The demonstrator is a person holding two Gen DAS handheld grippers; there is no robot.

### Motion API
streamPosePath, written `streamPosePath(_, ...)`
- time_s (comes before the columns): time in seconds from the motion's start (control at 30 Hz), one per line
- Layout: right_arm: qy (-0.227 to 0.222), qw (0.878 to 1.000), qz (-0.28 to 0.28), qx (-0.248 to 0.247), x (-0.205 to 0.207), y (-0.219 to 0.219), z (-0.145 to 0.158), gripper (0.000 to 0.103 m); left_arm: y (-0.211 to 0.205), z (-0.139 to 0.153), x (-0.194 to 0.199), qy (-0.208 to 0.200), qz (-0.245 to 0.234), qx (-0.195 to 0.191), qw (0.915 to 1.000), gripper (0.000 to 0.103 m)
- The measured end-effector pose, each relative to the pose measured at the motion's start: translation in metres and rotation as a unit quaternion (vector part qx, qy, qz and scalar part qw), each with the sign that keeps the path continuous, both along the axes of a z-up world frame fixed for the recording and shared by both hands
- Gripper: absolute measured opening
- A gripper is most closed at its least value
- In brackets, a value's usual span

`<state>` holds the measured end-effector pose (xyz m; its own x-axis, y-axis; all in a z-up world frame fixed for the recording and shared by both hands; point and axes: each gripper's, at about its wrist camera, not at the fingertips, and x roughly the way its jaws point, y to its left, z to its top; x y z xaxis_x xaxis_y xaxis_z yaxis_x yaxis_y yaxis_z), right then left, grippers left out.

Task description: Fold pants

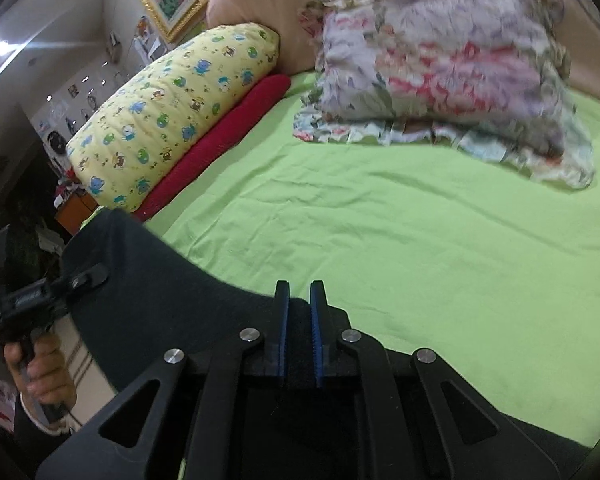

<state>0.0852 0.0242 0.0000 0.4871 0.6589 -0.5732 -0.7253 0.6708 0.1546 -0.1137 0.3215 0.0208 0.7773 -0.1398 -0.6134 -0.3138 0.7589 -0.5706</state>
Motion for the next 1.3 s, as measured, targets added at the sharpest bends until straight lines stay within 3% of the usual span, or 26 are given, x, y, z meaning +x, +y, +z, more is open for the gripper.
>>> streamPosePath(0.13,0.013,0.999,-0.035,0.004,0.017,0.011,-0.026,0.003,0.015,-0.045,0.002,0.061,0.008,-0.001,0.9981,0.020)
streamPosePath(0.23,0.056,0.997,-0.041,0.015,0.026,0.009,-0.041,0.004,0.017,-0.065,-0.005,0.085,0.006,0.007,0.9963,0.028)
streamPosePath(0.3,0.055,0.997,-0.044,0.026,0.020,0.001,-0.039,0.004,0.017,-0.060,-0.015,0.084,0.004,0.017,0.9963,0.039)
streamPosePath(0.33,0.045,0.997,-0.045,0.033,0.014,-0.005,-0.034,0.004,0.017,-0.055,-0.020,0.090,0.012,0.032,0.9954,0.055)
streamPosePath(0.37,0.034,0.997,-0.049,0.041,0.006,-0.013,-0.029,0.004,0.018,-0.048,-0.026,0.088,0.023,0.047,0.9947,0.062)
streamPosePath(0.63,-0.007,0.990,-0.103,0.099,-0.056,-0.098,-0.008,0.006,0.020,0.006,-0.055,0.035,0.057,0.057,0.9962,0.069)
streamPosePath(0.8,0.003,0.981,-0.163,0.108,-0.079,-0.157,-0.021,0.006,-0.020,0.019,-0.033,0.019,0.005,0.049,0.9986,0.071)
streamPosePath(1.03,0.002,0.953,-0.263,0.150,-0.110,-0.247,-0.037,0.007,-0.101,0.020,0.015,0.021,-0.097,0.031,0.9946,0.071)
streamPosePath(1.17,0.006,0.937,-0.306,0.168,-0.111,-0.289,-0.041,0.008,-0.159,0.021,0.043,0.029,-0.161,0.037,0.9857,0.072)
streamPosePath(1.3,0.009,0.922,-0.337,0.191,-0.116,-0.320,-0.042,0.008,-0.221,0.026,0.070,0.028,-0.232,0.059,0.9706,0.072)
